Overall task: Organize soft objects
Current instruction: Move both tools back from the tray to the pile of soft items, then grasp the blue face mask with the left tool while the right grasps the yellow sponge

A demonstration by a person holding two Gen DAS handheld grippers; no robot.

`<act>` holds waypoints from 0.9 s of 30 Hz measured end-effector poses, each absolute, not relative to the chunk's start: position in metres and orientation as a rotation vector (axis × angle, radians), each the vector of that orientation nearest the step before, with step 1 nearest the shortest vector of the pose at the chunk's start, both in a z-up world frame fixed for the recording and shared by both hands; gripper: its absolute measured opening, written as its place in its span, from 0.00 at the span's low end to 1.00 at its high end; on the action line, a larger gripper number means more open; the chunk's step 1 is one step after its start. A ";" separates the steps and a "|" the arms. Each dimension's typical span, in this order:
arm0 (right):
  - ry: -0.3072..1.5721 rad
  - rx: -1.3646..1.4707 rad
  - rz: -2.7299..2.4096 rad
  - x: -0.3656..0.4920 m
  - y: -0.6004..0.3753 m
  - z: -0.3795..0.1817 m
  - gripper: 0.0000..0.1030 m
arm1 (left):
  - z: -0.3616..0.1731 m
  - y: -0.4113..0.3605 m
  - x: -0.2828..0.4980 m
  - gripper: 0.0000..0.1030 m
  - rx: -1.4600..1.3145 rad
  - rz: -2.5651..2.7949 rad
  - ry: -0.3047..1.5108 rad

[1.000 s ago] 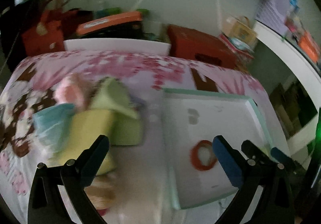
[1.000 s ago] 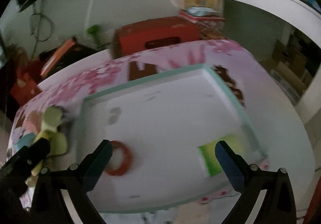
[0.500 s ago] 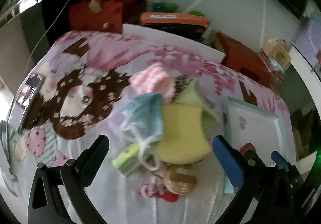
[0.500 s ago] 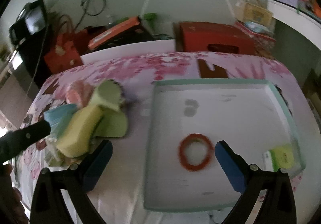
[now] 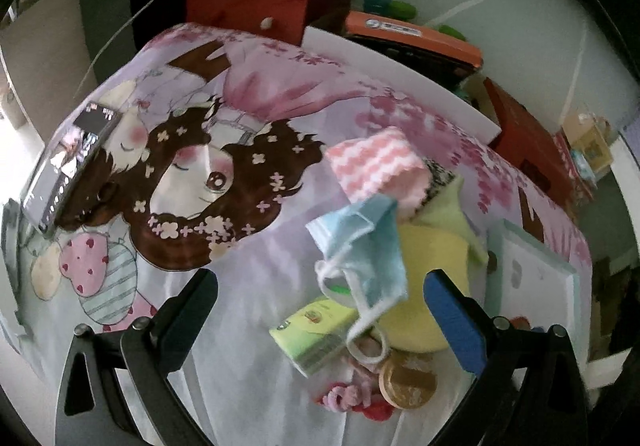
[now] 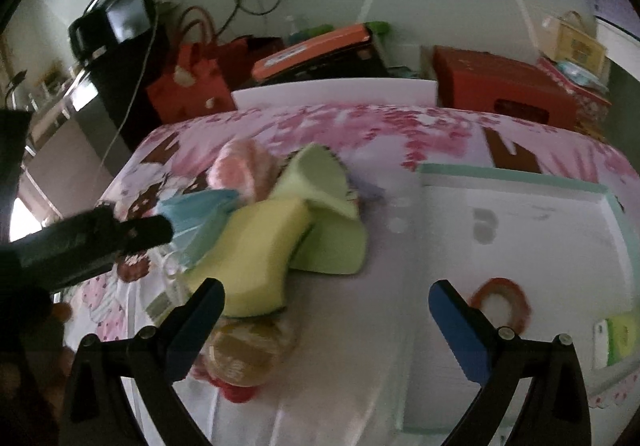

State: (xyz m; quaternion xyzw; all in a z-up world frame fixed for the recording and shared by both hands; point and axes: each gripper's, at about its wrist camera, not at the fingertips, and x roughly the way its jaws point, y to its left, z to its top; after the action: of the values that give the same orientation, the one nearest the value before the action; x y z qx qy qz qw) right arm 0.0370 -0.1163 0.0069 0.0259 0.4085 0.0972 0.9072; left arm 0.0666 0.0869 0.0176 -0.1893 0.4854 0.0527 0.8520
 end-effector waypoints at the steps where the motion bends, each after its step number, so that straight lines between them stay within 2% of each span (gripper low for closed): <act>1: 0.847 0.044 0.207 0.038 -0.111 0.005 1.00 | 0.016 0.090 0.068 0.99 -0.415 0.111 1.026; 18: 0.905 0.002 0.270 0.056 -0.075 -0.018 1.00 | 0.004 0.085 0.093 0.98 -0.468 0.047 1.033; 21: 0.906 0.002 0.269 0.059 -0.074 -0.020 1.00 | 0.002 0.084 0.097 0.87 -0.457 0.052 1.044; 23: 0.906 0.012 0.278 0.059 -0.075 -0.020 0.99 | -0.001 0.084 0.099 0.72 -0.469 0.034 1.059; 25: 0.904 0.009 0.281 0.060 -0.075 -0.020 0.96 | -0.005 0.083 0.100 0.65 -0.479 0.018 1.074; 26: 0.903 0.009 0.284 0.060 -0.075 -0.020 0.93 | -0.006 0.082 0.100 0.54 -0.479 0.014 1.078; 27: 0.903 0.011 0.287 0.060 -0.075 -0.020 0.89 | -0.006 0.082 0.100 0.48 -0.476 0.011 1.082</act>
State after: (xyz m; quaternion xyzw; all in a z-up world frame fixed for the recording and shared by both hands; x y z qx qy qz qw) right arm 0.0598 -0.0748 -0.0203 0.0052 0.4347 0.1383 0.8899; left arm 0.1000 0.0817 -0.0063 -0.2244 0.5100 0.0051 0.8304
